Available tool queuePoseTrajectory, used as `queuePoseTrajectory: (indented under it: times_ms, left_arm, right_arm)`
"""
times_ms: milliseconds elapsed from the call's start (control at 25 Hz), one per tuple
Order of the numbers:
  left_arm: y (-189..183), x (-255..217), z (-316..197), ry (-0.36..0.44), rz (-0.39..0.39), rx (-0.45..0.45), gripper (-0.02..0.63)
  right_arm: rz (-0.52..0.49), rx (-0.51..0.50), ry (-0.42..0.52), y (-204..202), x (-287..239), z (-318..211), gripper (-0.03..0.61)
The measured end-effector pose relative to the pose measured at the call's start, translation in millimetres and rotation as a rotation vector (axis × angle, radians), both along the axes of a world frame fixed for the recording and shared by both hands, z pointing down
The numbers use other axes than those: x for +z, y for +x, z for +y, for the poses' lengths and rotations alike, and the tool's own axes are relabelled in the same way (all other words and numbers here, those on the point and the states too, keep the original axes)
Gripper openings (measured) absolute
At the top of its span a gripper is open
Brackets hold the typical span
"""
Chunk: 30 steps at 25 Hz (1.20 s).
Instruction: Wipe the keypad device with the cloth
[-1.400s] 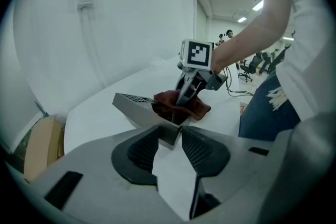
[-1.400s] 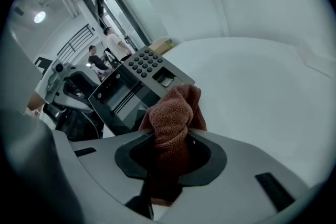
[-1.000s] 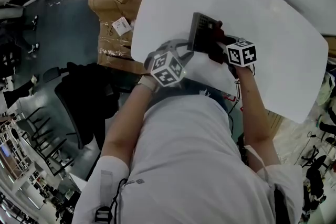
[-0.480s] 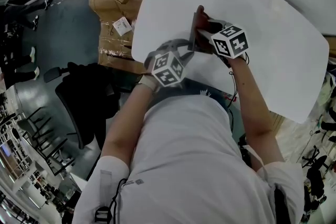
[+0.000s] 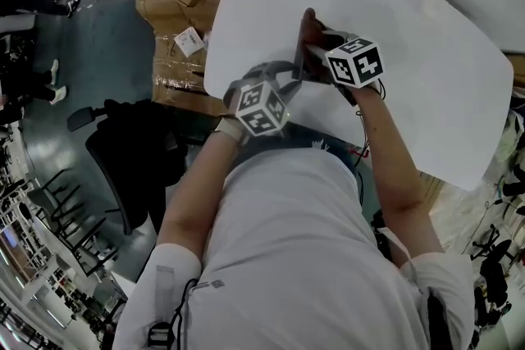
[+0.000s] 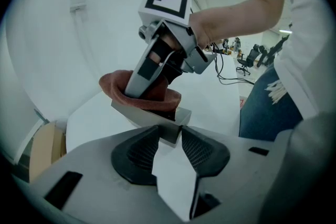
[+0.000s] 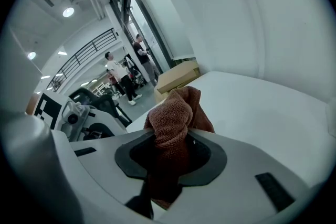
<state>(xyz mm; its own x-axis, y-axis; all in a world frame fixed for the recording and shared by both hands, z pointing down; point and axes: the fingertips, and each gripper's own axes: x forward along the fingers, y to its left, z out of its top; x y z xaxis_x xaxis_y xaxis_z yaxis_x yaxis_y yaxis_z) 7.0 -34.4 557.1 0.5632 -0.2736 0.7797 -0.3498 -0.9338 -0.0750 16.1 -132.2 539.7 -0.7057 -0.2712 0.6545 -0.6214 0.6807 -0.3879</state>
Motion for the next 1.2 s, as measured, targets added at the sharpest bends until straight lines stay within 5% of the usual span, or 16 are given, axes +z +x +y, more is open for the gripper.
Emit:
queuePoseTrajectory:
  times_ms: [480,1200]
  left_arm:
    - [-1,1,0,0.002,0.010,0.003,0.129]
    - [1,-1,2,0.005,0.007,0.007,0.129]
  right_arm:
    - [-0.075,0.084,-0.075,8,8,0,0.101]
    - [-0.054,0.215,-0.201,66,58,13,0.101]
